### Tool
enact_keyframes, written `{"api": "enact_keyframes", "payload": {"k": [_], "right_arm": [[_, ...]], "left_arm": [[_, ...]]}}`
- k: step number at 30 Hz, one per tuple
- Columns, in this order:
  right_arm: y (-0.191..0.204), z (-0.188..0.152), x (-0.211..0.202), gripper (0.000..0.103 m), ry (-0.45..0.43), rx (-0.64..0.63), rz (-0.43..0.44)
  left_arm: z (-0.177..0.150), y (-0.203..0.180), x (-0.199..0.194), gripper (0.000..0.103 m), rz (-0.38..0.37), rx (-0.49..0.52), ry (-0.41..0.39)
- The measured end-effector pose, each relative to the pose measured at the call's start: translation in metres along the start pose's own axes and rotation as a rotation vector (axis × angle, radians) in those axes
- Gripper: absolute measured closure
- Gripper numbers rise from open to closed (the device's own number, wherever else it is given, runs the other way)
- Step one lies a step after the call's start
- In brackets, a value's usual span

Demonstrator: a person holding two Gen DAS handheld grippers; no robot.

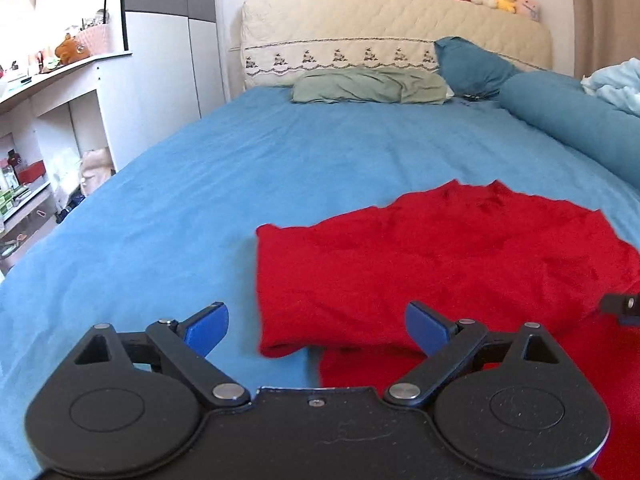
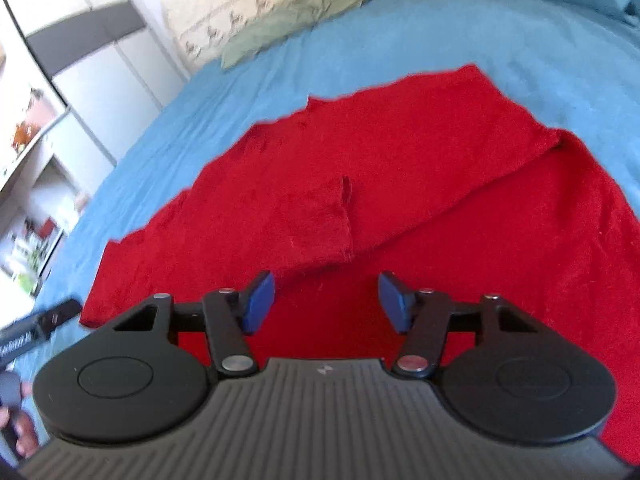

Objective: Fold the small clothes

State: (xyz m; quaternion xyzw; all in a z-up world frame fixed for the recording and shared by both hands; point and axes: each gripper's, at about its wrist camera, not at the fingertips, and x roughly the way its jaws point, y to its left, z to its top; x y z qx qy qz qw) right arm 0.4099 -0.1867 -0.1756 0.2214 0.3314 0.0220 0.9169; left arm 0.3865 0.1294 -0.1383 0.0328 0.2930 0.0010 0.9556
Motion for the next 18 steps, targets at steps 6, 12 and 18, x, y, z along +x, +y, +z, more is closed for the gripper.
{"api": "enact_keyframes", "payload": {"k": [6, 12, 18], "right_arm": [[0.007, -0.005, 0.01, 0.051, -0.018, -0.006, -0.019], [0.015, 0.0, 0.011, 0.058, -0.041, -0.036, -0.047], [0.022, 0.007, 0.019, 0.058, -0.03, -0.067, -0.057]], "left_arm": [[-0.006, 0.008, -0.004, 0.006, -0.009, 0.014, 0.0], [-0.009, 0.009, -0.001, 0.006, -0.026, 0.003, 0.0], [-0.012, 0.011, 0.002, 0.006, -0.026, -0.003, 0.004]]}}
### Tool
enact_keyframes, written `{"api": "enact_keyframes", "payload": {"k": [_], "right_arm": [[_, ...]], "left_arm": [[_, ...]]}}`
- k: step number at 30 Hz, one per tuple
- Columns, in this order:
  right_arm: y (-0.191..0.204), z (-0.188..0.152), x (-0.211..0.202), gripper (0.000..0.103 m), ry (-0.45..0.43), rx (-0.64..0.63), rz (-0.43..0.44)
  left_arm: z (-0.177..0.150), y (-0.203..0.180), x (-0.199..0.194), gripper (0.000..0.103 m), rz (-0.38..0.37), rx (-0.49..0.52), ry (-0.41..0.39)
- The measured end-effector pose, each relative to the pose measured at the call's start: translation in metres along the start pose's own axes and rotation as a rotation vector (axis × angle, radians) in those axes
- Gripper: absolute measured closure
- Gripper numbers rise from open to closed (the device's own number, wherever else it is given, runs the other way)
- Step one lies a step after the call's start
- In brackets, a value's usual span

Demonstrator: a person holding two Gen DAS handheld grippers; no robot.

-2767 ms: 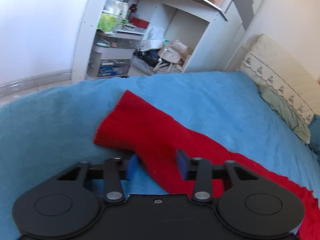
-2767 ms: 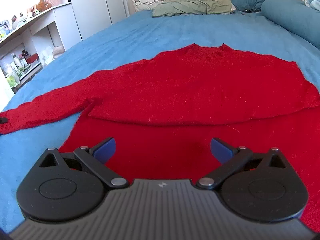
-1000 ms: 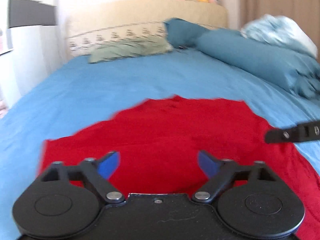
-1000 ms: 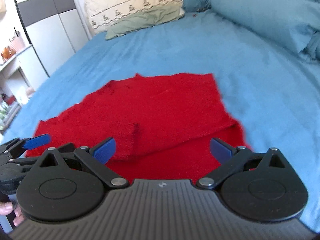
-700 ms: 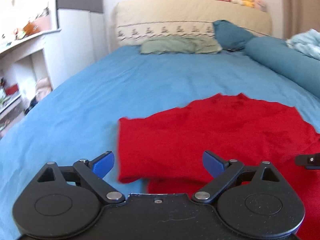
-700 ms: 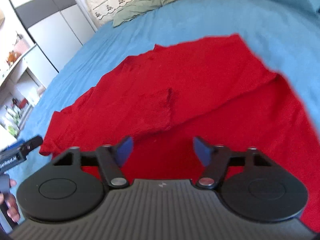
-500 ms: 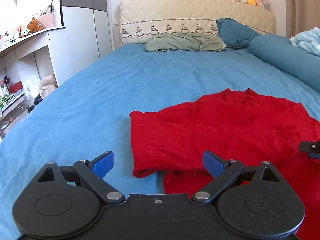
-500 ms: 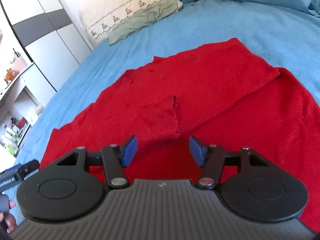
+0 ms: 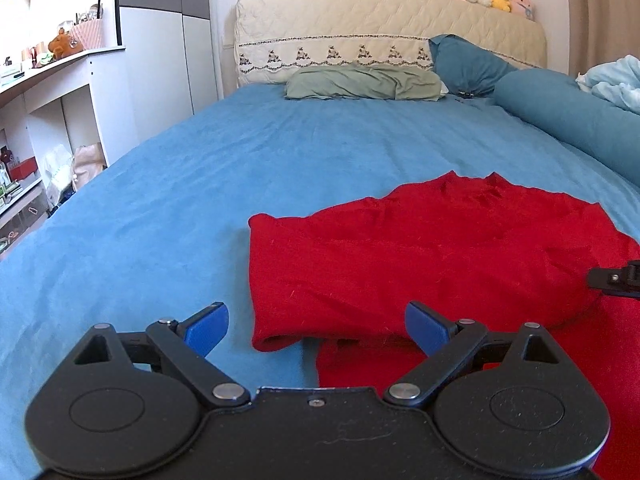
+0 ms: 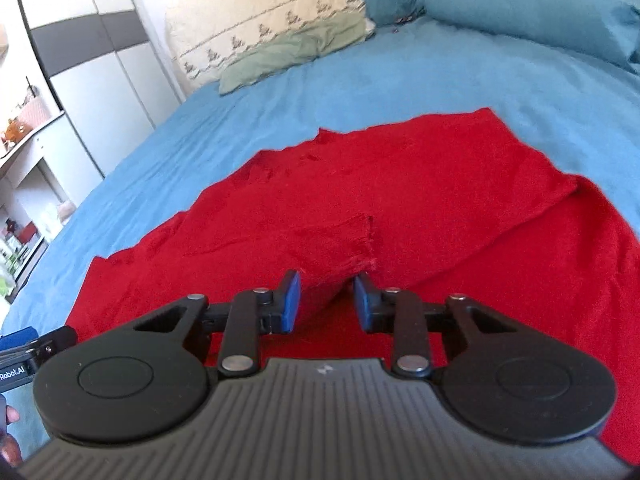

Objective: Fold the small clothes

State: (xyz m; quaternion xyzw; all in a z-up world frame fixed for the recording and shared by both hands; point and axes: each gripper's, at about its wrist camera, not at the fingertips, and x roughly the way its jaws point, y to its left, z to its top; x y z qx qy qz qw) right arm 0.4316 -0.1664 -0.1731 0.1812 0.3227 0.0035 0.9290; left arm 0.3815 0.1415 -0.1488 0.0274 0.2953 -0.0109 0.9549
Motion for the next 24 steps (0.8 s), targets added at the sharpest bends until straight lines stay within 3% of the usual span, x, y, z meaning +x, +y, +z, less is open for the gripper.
{"api": "enact_keyframes", "payload": {"k": [5, 7, 9, 14, 19, 24], "right_arm": [[-0.01, 0.008, 0.015, 0.06, 0.035, 0.084, -0.006], [-0.005, 0.014, 0.017, 0.077, 0.047, 0.033, -0.001], [0.002, 0.028, 0.016, 0.081, 0.054, -0.032, 0.034], [0.011, 0.102, -0.013, 0.081, -0.074, -0.135, 0.092], [-0.02, 0.152, -0.032, 0.081, -0.224, -0.181, -0.021], [-0.072, 0.136, -0.011, 0.081, -0.131, -0.104, -0.075]], "left_arm": [[-0.002, 0.005, 0.001, 0.006, 0.008, -0.004, 0.008], [-0.004, 0.009, 0.004, 0.006, 0.014, -0.01, 0.016], [-0.008, 0.013, 0.005, 0.006, 0.014, -0.005, 0.023], [-0.017, 0.015, 0.008, 0.006, 0.025, 0.038, 0.026], [-0.014, 0.01, 0.017, 0.006, 0.007, 0.011, 0.039], [-0.006, -0.002, 0.027, 0.006, 0.007, 0.024, 0.045]]}}
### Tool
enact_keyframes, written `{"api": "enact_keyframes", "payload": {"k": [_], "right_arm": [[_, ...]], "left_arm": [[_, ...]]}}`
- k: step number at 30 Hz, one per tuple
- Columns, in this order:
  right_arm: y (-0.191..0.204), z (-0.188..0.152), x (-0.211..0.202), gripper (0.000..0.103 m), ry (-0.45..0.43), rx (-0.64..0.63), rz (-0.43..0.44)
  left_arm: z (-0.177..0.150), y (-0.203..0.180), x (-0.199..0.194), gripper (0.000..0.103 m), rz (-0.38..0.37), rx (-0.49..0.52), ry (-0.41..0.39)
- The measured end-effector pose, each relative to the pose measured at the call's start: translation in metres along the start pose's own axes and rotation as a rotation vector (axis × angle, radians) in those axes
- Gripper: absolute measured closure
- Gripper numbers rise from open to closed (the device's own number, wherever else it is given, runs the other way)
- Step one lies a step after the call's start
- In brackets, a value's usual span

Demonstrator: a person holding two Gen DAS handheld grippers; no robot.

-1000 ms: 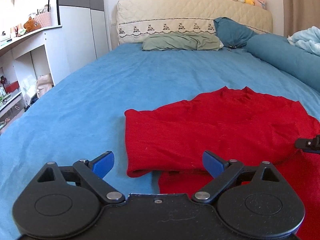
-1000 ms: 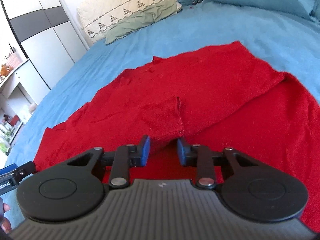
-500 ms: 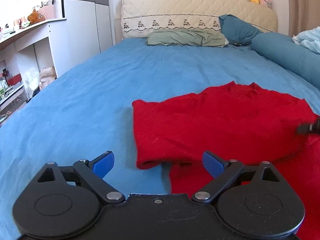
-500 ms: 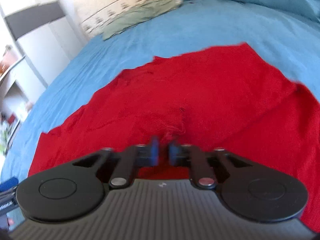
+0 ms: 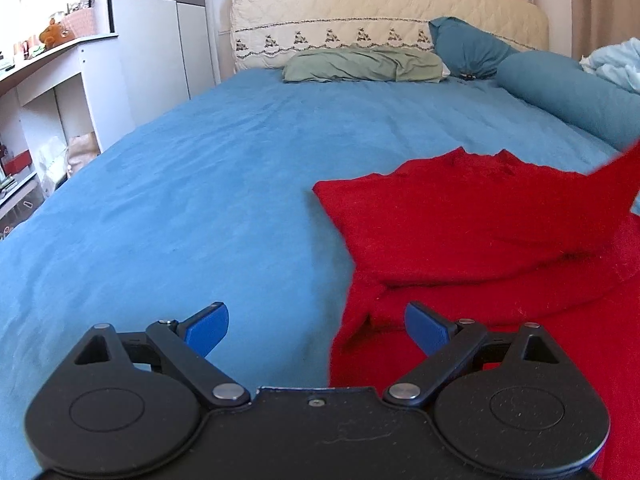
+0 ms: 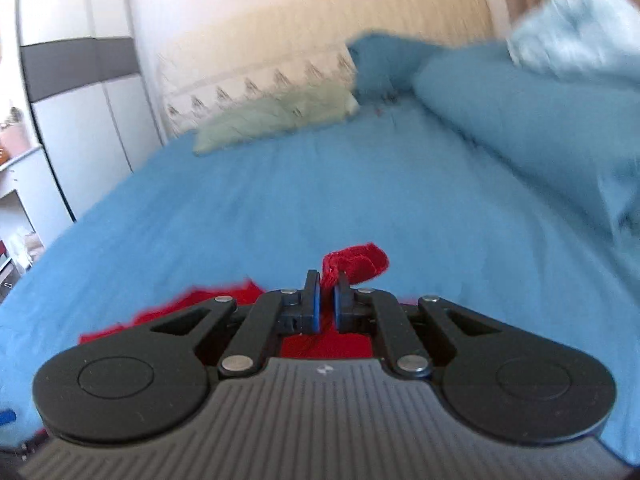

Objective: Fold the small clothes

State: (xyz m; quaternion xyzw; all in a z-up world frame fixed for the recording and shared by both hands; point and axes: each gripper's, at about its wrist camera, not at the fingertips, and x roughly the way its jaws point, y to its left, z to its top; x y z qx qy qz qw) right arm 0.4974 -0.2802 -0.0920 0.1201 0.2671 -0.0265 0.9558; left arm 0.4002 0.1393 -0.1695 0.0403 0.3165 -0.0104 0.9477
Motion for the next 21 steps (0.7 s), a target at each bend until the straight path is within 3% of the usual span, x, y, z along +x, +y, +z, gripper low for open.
{"api": "enact_keyframes", "payload": {"k": [6, 8, 10, 11, 12, 15, 18, 21], "right_arm": [[-0.027, -0.033, 0.011, 0.08, 0.039, 0.069, 0.029], [-0.036, -0.041, 0.012, 0.074, 0.052, 0.081, 0.018], [-0.039, -0.046, 0.012, 0.043, 0.062, 0.057, -0.042], [-0.039, -0.049, 0.006, 0.02, 0.034, 0.033, -0.069], [-0.038, -0.052, 0.0, 0.008, -0.007, 0.008, -0.085], [-0.027, -0.057, -0.007, 0.004, -0.061, -0.066, -0.031], [-0.009, -0.064, 0.004, 0.004, -0.007, -0.114, 0.088], [0.006, -0.074, 0.026, 0.004, 0.056, -0.159, 0.121]], "left_arm": [[0.008, -0.006, 0.002, 0.006, -0.012, -0.001, -0.002], [0.012, -0.009, -0.002, 0.006, -0.031, 0.004, -0.017], [0.017, -0.016, -0.004, 0.006, -0.05, 0.016, -0.033], [0.02, -0.018, -0.006, 0.006, -0.063, 0.022, -0.04], [0.023, -0.022, -0.006, 0.006, -0.078, 0.028, -0.046], [0.032, -0.036, 0.0, 0.006, -0.125, 0.035, -0.052], [0.039, -0.053, 0.01, 0.006, -0.157, 0.064, -0.057], [0.039, -0.067, 0.031, 0.006, -0.193, 0.073, -0.016]]}}
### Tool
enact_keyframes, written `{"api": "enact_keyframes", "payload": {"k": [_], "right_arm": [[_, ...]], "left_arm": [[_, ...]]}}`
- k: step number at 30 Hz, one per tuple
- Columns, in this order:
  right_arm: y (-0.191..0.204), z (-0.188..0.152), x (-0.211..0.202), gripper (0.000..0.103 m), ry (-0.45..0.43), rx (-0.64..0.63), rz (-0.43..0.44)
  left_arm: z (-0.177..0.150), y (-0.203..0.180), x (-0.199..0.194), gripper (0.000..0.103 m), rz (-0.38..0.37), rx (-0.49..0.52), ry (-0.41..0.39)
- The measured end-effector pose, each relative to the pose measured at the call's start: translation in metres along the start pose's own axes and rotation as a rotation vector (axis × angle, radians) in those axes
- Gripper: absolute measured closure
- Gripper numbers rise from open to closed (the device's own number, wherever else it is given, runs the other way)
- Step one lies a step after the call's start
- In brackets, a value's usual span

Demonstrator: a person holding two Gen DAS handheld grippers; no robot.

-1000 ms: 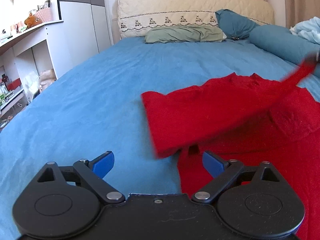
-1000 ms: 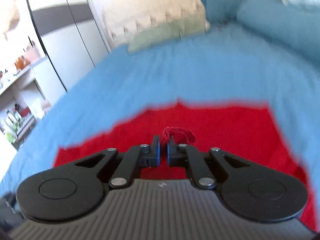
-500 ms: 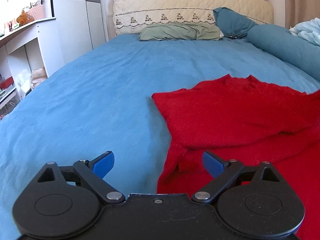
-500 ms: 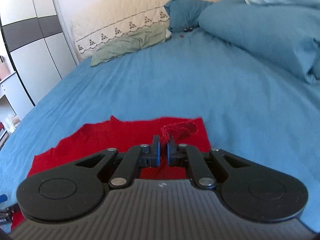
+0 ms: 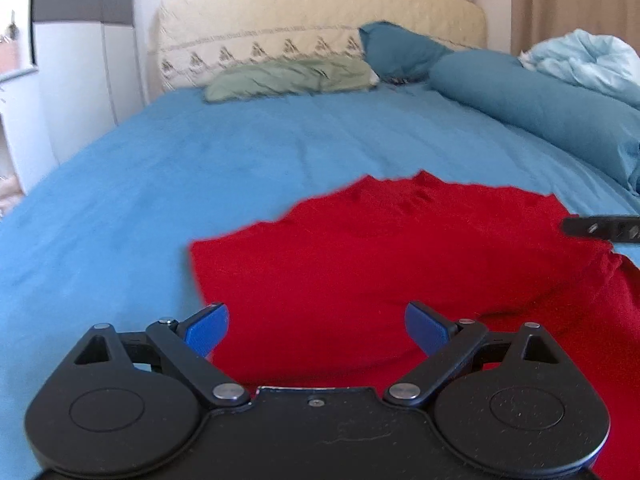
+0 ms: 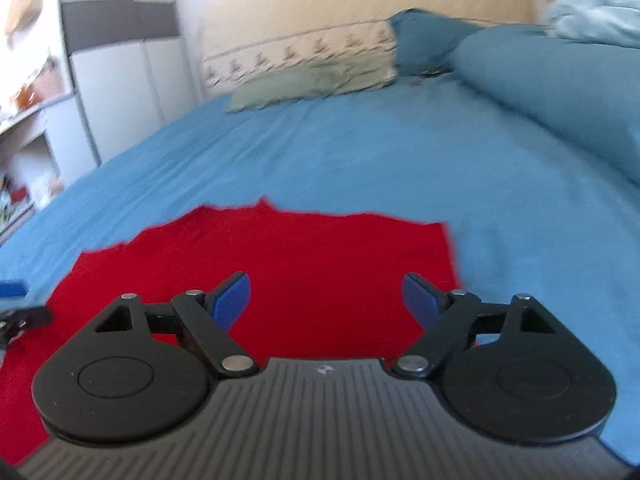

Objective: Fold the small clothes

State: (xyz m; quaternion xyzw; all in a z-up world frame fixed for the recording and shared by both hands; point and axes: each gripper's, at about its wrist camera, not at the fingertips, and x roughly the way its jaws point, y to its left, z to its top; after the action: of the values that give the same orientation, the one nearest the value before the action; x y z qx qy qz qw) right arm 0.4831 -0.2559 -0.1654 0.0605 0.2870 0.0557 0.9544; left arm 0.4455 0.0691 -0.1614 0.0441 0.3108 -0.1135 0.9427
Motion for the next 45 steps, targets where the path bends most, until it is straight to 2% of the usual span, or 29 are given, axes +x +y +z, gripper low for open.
{"api": "enact_keyframes", "payload": {"k": [3, 5, 7, 9, 13, 15, 17, 20, 22, 24, 26, 29, 36, 38, 41, 45], "right_arm": [[-0.01, -0.015, 0.024, 0.004, 0.081, 0.002, -0.035], [-0.024, -0.022, 0.019, 0.005, 0.042, 0.034, -0.018], [-0.031, -0.022, 0.015, 0.005, 0.043, 0.045, -0.002], [-0.029, -0.02, 0.013, 0.005, 0.048, 0.008, -0.023], [-0.015, -0.002, 0.015, 0.002, -0.02, -0.056, -0.038], [-0.008, 0.01, 0.039, 0.0, 0.003, -0.081, -0.071], [-0.006, 0.015, 0.066, 0.0, 0.062, -0.105, -0.132], [-0.021, 0.012, 0.083, 0.0, 0.058, -0.025, -0.166], [-0.033, 0.011, 0.082, 0.0, 0.045, 0.034, -0.157], [-0.036, 0.013, 0.072, 0.0, 0.039, 0.032, -0.156], [-0.039, 0.018, 0.053, 0.0, 0.016, 0.024, -0.149], [-0.044, 0.021, -0.006, 0.0, -0.027, 0.011, -0.058], [-0.04, 0.018, -0.158, 0.0, -0.026, -0.02, 0.011], [-0.036, 0.009, -0.2, 0.0, 0.003, -0.011, 0.014], [-0.028, -0.014, -0.254, 0.0, 0.024, 0.022, 0.025], [-0.023, -0.059, -0.299, 0.0, 0.057, 0.014, -0.024]], "left_arm": [[-0.008, 0.006, 0.026, 0.006, -0.009, -0.046, 0.105], [-0.015, 0.014, 0.024, 0.006, -0.04, -0.077, 0.072], [-0.017, 0.017, 0.022, 0.006, -0.053, -0.08, 0.068], [-0.018, 0.015, 0.021, 0.006, -0.046, -0.053, 0.069], [-0.022, 0.01, 0.016, 0.006, -0.03, -0.023, 0.07], [-0.023, 0.011, 0.014, 0.006, -0.027, -0.022, 0.07], [-0.024, 0.011, 0.013, 0.006, -0.025, -0.025, 0.073], [-0.025, 0.011, 0.015, 0.006, -0.022, -0.023, 0.07], [-0.026, 0.01, 0.015, 0.005, -0.016, -0.015, 0.07], [-0.024, 0.009, 0.014, 0.005, -0.009, -0.012, 0.076], [-0.019, 0.007, 0.005, 0.006, 0.011, -0.016, 0.079], [-0.014, 0.003, -0.031, 0.006, 0.042, -0.02, 0.031], [-0.01, 0.008, -0.166, 0.004, 0.038, -0.12, -0.041], [-0.017, 0.006, -0.203, 0.0, 0.048, -0.131, -0.065], [-0.036, 0.002, -0.248, 0.0, 0.081, -0.144, -0.04], [-0.08, -0.002, -0.274, 0.0, 0.084, -0.175, 0.026]]}}
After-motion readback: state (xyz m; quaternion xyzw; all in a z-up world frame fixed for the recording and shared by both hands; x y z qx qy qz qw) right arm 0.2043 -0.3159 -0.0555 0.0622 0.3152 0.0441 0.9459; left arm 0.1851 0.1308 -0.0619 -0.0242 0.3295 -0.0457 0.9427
